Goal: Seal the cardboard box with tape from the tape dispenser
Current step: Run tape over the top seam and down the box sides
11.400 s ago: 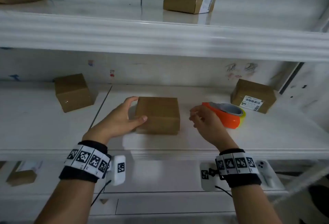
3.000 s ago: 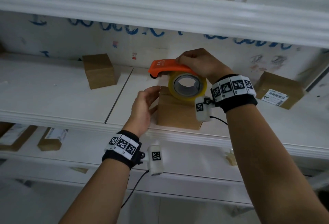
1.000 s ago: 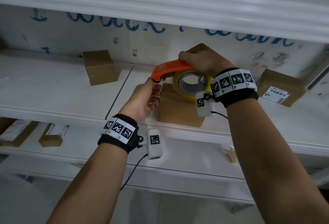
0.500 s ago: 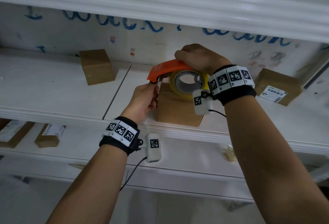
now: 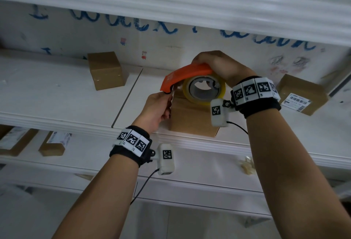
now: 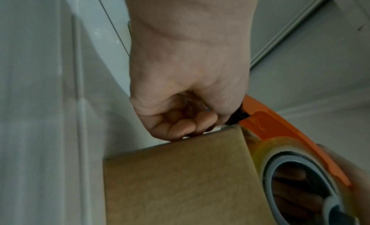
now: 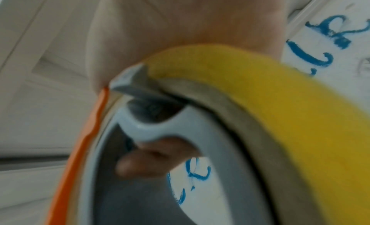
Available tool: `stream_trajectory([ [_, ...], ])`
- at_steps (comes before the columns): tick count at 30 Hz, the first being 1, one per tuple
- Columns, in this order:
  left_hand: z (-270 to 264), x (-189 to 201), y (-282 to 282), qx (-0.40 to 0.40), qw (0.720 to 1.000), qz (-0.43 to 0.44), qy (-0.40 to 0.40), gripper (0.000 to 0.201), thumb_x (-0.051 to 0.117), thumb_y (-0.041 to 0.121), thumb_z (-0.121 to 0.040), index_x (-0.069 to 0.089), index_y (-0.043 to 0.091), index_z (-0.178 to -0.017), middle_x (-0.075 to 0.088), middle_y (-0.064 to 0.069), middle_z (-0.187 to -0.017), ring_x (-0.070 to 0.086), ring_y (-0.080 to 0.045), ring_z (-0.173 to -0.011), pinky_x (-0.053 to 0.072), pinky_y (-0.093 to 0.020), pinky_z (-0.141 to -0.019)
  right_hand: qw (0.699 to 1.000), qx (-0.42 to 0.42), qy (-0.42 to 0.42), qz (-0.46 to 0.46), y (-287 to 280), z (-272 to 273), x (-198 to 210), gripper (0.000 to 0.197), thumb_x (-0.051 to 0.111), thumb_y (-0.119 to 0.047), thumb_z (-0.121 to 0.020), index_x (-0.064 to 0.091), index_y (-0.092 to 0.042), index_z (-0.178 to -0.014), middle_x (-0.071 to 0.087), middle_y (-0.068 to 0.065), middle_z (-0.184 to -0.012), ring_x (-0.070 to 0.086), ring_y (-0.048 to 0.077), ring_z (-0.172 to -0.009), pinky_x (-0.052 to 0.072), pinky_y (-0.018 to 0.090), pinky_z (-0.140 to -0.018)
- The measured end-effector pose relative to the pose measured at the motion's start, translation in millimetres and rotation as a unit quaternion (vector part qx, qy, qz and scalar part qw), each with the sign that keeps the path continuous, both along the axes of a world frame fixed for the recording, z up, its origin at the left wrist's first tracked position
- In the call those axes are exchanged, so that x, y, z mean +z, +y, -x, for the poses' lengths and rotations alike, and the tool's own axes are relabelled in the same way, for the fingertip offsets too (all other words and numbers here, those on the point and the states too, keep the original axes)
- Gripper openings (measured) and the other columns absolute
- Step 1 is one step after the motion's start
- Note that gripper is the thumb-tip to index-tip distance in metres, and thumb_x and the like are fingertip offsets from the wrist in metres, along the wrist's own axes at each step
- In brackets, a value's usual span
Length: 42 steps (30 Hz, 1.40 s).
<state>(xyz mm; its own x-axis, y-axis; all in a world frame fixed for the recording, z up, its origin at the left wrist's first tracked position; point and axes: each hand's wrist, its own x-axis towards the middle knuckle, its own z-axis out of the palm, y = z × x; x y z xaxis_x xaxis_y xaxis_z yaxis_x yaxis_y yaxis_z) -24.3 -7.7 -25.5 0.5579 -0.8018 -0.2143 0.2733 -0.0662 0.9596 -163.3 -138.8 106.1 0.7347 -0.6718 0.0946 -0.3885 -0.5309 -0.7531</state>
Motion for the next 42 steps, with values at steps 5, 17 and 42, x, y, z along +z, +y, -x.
stream_trajectory([
  [5, 1.0, -7.4, -0.8, -0.01, 0.999, 0.009, 0.036, 0.034, 0.062, 0.038, -0.103, 0.055, 0.021, -0.075, 0.046, 0.003, -0.058, 0.033, -0.011, -0.044, 0.027, -0.026, -0.048, 0.999, -0.013, -0.036, -0.024, -0.7, -2.2, -6.1, 0.04, 0.051, -0.036, -0.086, 0.079, -0.01, -0.098, 0.077, 0.014, -0.096, 0.072, 0.031, -0.092, 0.055, 0.047, -0.094],
  [17, -1.6, -17.8, -0.8, -0.022, 1.0, -0.001, -0.002, 0.035, 0.056, 0.038, -0.107, 0.051, 0.02, -0.077, 0.039, 0.0, -0.059, 0.03, -0.013, -0.045, 0.025, -0.027, -0.047, 1.0, -0.02, -0.011, -0.019, 1.8, -9.1, -5.1, 0.036, 0.049, -0.038, -0.09, 0.08, -0.02, -0.091, 0.078, 0.009, -0.097, 0.072, 0.031, -0.095, 0.054, 0.047, -0.096],
  [42, 10.7, -21.1, 0.4, 0.026, 0.999, -0.006, -0.04, 0.021, 0.053, 0.043, -0.104, 0.062, 0.029, -0.117, 0.061, -0.004, -0.084, 0.056, -0.018, -0.065, 0.044, -0.027, -0.051, 0.999, -0.04, -0.005, -0.019, 5.1, -13.4, -3.8, 0.041, 0.048, -0.038, -0.086, 0.08, -0.014, -0.093, 0.078, 0.014, -0.095, 0.071, 0.036, -0.095, 0.055, 0.049, -0.095],
])
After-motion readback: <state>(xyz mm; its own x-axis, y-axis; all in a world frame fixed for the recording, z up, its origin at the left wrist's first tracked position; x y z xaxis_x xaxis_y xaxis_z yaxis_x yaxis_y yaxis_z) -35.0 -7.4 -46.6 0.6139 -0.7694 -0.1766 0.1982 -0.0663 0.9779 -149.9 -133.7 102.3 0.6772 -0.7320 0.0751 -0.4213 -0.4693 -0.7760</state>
